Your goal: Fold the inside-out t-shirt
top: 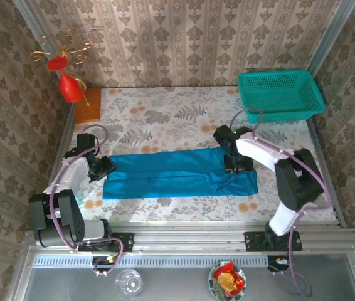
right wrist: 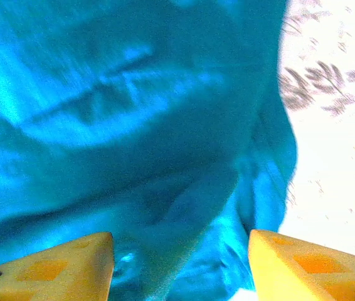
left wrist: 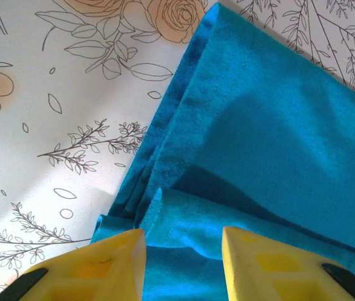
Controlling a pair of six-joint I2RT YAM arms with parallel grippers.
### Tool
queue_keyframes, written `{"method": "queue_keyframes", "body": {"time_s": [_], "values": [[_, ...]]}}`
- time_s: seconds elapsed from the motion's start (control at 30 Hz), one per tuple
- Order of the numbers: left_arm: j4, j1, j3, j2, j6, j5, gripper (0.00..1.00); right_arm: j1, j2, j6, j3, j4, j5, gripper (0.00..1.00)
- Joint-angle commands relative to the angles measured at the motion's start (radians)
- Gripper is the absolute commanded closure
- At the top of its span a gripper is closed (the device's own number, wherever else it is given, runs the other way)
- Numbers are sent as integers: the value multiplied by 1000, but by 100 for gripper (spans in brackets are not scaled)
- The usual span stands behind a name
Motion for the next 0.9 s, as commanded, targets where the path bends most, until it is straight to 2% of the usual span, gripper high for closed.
{"method": "queue_keyframes", "body": {"time_s": [0.0, 0.13, 0.3, 0.43, 0.6, 0.73, 0.87], "values": [[-10, 1, 18, 5, -6, -12, 62, 22, -112, 84, -93, -95, 29, 41], [-11, 3, 27, 14, 4, -11, 62, 49, -237, 159, -203, -143, 3, 41], [-8, 0, 44, 37, 7, -12, 63, 29, -301, 148, -158, -99, -8, 42], [-8, 0, 50, 46, 9, -18, 65, -53, -280, 68, -155, 104, -187, 52], [-10, 6, 33, 48, 11, -46, 66, -148, -150, 26, -198, 319, -411, 65], [1, 18, 23, 51, 7, -15, 68, -195, -72, 40, -260, 380, -470, 68], [3, 24, 21, 43, 5, 0, 68, -229, -113, 92, -336, 354, -438, 66]]}}
